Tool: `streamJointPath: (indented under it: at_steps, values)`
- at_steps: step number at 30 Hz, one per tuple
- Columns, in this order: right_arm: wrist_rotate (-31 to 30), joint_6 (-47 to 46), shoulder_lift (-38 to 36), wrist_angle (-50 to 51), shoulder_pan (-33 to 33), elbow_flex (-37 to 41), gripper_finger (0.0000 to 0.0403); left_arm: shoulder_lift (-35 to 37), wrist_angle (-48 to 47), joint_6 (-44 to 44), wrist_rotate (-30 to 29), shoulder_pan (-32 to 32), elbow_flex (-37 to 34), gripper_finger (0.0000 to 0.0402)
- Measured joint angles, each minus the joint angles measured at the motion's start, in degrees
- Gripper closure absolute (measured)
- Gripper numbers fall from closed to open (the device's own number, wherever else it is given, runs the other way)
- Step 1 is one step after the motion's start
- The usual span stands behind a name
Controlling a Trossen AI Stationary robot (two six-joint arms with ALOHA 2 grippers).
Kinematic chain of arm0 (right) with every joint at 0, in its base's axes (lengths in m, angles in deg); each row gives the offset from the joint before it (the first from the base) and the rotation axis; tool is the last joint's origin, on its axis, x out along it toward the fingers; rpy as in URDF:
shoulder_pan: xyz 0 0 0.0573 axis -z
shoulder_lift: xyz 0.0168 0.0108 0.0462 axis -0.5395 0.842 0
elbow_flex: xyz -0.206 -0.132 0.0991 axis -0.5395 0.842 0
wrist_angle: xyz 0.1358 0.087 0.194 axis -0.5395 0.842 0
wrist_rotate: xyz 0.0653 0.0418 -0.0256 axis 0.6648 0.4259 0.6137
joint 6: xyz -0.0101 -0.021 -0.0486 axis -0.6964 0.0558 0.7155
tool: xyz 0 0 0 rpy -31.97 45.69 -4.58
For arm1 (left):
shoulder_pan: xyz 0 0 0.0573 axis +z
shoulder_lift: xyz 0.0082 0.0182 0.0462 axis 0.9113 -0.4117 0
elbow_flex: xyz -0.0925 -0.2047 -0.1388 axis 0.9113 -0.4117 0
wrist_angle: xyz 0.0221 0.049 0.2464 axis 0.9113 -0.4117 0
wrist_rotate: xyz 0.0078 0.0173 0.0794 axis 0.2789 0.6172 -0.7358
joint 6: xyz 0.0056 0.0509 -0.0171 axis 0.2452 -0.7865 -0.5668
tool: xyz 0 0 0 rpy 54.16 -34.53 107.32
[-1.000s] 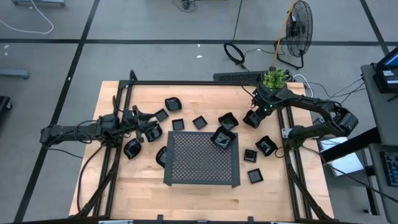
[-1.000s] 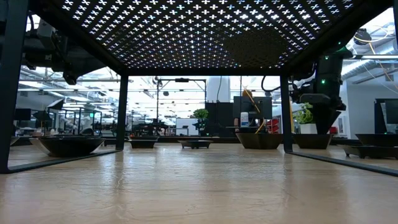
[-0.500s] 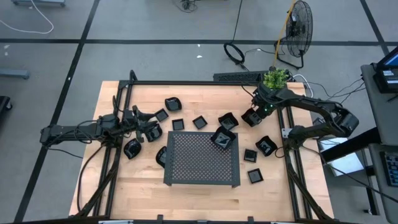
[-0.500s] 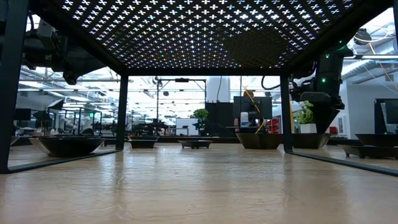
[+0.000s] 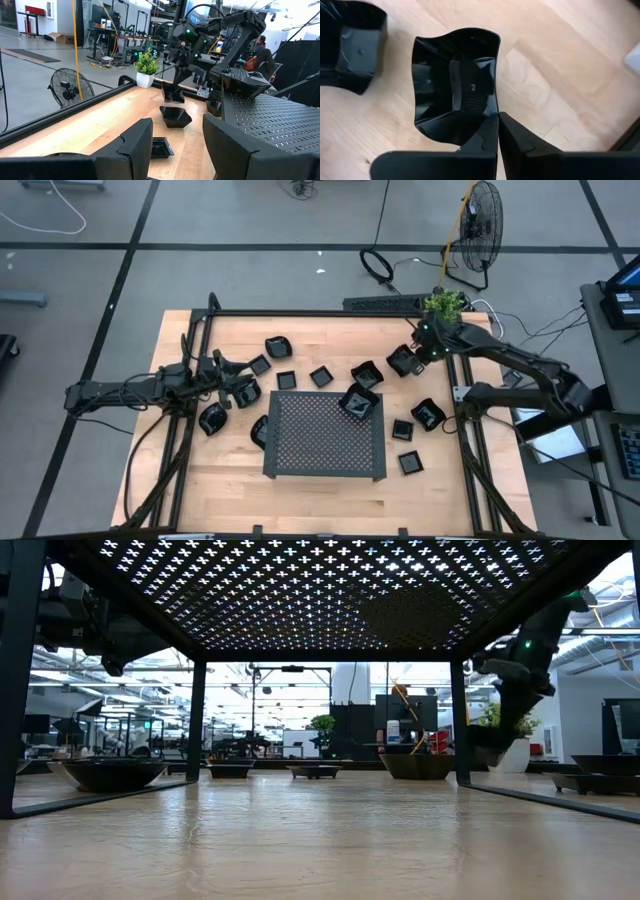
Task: Pick & Place Mini shaped plates
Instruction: Stack the black distorted square plate on top of the black distorted square plate on the shelf
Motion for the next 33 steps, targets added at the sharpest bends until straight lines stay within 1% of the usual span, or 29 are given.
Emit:
streamJointPath:
  at_steps: [16,24,33]
  values:
    - [0.0,-0.7,-7.8,-2.0,0.0,0.0,0.0402,0.0,0.0,0.0,0.0,0.0,0.0,0.0224]
    - [0.0,-1.4,-9.7,-6.8,0.0,0.0,0.0403,0.0,0.0,0.0,0.0,0.0,0.0,0.0224]
    - [0.0,-2.5,-9.9,-15.1,0.0,0.0,0.0403,0.0,0.0,0.0,0.0,0.0,0.0,0.0224]
